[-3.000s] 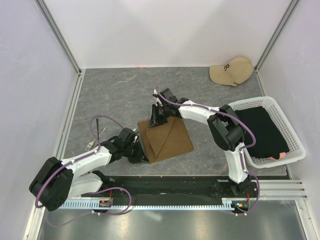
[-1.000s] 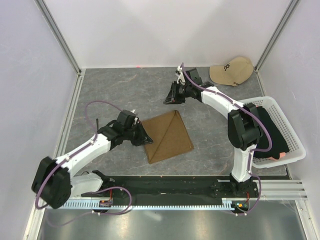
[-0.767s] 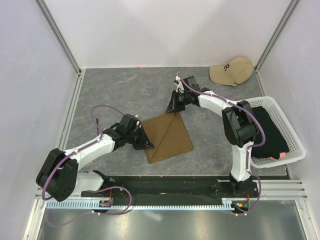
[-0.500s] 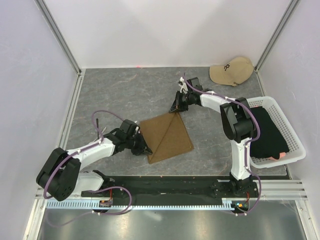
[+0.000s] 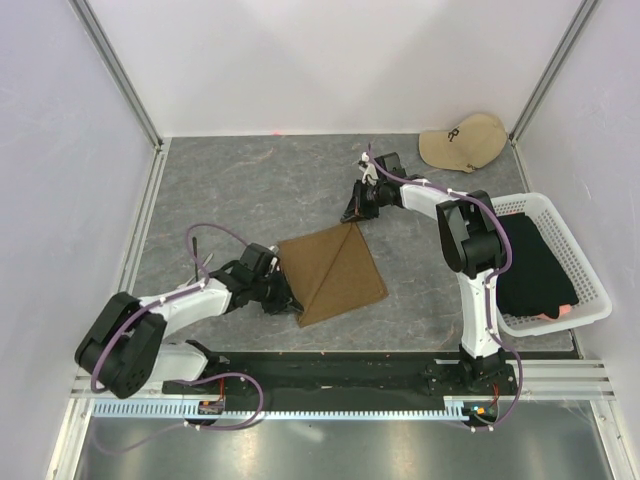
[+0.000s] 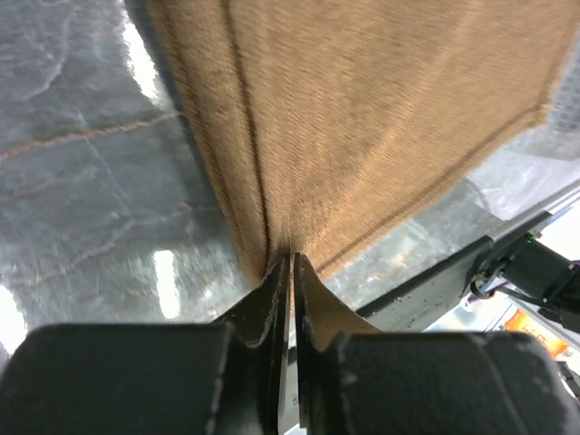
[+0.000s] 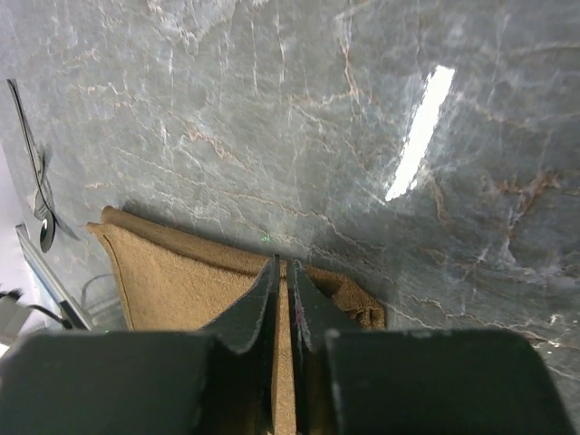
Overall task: Fold the napkin into a case and place the utensils inside
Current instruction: Smooth out the upper triangle-folded napkin at the center of the board.
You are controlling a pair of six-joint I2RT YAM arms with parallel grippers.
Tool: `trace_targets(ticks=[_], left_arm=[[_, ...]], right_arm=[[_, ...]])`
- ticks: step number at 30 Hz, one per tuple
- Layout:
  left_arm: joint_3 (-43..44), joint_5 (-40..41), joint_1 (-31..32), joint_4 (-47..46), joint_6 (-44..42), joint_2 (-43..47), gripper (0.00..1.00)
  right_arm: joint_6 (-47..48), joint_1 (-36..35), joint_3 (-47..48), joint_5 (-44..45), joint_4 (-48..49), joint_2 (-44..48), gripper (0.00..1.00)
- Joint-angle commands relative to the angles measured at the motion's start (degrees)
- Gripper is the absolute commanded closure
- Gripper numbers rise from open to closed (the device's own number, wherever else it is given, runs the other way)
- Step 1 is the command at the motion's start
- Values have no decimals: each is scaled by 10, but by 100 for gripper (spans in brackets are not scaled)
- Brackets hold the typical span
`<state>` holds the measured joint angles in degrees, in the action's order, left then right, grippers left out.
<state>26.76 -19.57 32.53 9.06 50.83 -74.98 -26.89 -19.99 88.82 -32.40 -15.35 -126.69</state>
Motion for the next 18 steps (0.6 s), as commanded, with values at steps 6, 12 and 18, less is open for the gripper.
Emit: trace_targets(ticks=[6,12,18], left_arm=[[50,14,-39,75,-13,112,69],[128,-5,-144,83,-51,46,58],[223,-4,-172,66,-78,-77,62]], right_arm=[[20,0,15,61,-70,104,66],[57,-43,-21,167,-137,195,40],[62,-121,-78,210,-145,252,39]])
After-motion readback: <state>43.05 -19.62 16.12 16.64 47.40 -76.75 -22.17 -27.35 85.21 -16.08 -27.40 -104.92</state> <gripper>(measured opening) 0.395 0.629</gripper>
